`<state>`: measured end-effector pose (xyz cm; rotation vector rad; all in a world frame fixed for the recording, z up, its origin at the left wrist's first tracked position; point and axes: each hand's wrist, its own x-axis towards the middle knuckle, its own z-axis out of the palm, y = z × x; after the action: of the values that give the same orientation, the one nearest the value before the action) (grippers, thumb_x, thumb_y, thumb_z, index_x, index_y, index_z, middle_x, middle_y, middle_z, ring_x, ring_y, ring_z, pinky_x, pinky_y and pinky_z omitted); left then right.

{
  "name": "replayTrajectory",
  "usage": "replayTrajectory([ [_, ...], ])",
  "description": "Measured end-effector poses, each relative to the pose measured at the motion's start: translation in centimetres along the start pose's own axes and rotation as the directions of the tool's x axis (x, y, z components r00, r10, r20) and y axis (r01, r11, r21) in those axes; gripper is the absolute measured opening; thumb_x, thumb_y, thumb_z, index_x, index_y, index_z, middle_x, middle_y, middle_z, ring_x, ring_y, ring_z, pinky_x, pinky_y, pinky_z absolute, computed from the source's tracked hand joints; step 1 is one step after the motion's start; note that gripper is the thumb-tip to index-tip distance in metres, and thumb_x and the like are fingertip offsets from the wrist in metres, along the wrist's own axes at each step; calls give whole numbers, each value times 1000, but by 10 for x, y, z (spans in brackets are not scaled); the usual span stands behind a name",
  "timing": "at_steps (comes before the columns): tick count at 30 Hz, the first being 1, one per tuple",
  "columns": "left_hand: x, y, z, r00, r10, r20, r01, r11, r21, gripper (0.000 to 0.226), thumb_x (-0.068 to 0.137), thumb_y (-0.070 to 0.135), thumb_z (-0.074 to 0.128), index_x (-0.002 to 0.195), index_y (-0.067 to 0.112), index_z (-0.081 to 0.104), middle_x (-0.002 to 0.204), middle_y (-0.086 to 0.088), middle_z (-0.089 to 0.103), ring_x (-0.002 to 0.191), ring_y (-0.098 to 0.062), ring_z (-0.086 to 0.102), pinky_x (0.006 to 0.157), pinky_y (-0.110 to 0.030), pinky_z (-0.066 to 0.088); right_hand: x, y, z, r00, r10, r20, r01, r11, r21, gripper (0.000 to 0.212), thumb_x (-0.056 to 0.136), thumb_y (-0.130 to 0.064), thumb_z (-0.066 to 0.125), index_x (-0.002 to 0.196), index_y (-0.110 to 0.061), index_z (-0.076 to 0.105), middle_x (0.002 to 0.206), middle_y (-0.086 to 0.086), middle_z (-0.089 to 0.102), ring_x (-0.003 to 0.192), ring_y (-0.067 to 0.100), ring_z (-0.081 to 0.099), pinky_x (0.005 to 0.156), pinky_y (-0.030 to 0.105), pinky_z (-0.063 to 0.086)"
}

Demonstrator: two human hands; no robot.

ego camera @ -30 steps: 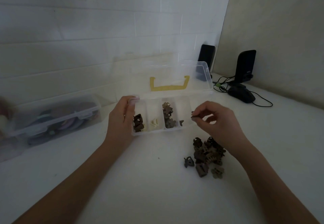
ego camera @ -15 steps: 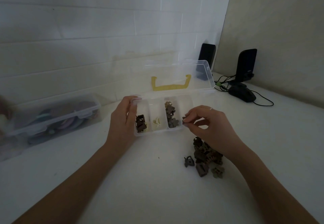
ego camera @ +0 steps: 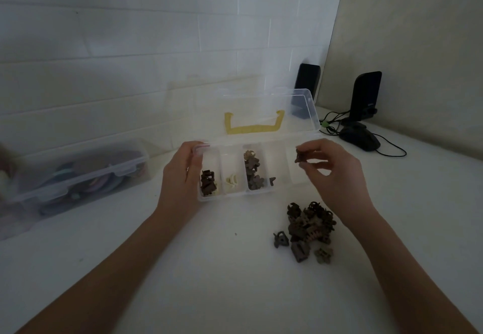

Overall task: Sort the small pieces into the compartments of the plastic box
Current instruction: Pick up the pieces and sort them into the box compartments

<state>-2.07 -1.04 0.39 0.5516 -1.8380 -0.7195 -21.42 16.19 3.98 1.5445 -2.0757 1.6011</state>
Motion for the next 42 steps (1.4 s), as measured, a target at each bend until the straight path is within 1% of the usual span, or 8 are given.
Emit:
replayTrajectory([
  [6,1,-1,-2,1000,17,-6,-17,1000,17,22,101,22,37,108,20,57,103,22,59,87,8,55,77,-9,41,0,2,-2,1000,20,-21,-23,989,-146,25,82,-9,68,93,-30,62,88,-27,60,91,4,55,71,10,35],
  [12,1,-1,-2,1000,9,-16,-9,999,36,25,100,23,37,109,14,59,101,22,59,84,12,54,74,-4,39,-1,3,-1,1000,-8,15,11,969,-248,21,82,-14,68,93,-30,59,104,-16,62,92,1,47,74,-1,30],
  [16,2,-3,-3,999,-20,-31,21,999,35,24,102,22,37,109,15,59,101,21,60,83,4,56,75,-14,43,-1,1,-5,1000,-4,-5,3,974,-226,20,84,-10,65,91,-28,61,90,-16,60,81,-1,51,70,-1,31],
  [19,2,-3,-4,999,-39,-38,41,998,44,22,103,20,38,108,17,59,99,19,60,84,-11,59,75,-22,45,-1,-2,-9,983,-52,178,84,981,-174,21,83,-6,64,88,-26,64,85,-15,65,74,4,56,63,4,37],
  [22,3,-1,-5,998,-36,-41,39,998,53,20,103,17,38,107,17,58,97,20,58,81,-5,58,73,-22,45,-2,-6,-10,904,-85,419,169,971,-167,20,83,-13,67,87,-33,66,84,-15,68,72,2,59,61,7,40],
  [29,3,4,-5,995,-72,-63,75,996,41,18,103,18,39,102,20,56,90,15,58,72,4,52,68,-15,43,-5,1,-8,764,154,627,159,896,-414,19,78,-46,67,95,-38,65,82,-17,62,73,-1,57,70,24,52],
  [35,2,5,-5,995,-69,-75,73,996,49,17,102,17,39,102,21,56,86,18,57,68,5,52,64,-12,41,-6,-1,0,811,75,581,119,950,-289,13,84,-20,65,90,-32,69,87,-9,66,76,3,59,73,23,50],
  [42,0,5,-4,992,-86,-90,87,996,6,18,102,19,40,102,21,58,94,14,61,78,-10,58,70,-20,44,-6,-13,3,928,-3,372,-41,993,112,21,83,-3,66,92,-22,70,88,-11,71,85,2,67,78,17,53],
])
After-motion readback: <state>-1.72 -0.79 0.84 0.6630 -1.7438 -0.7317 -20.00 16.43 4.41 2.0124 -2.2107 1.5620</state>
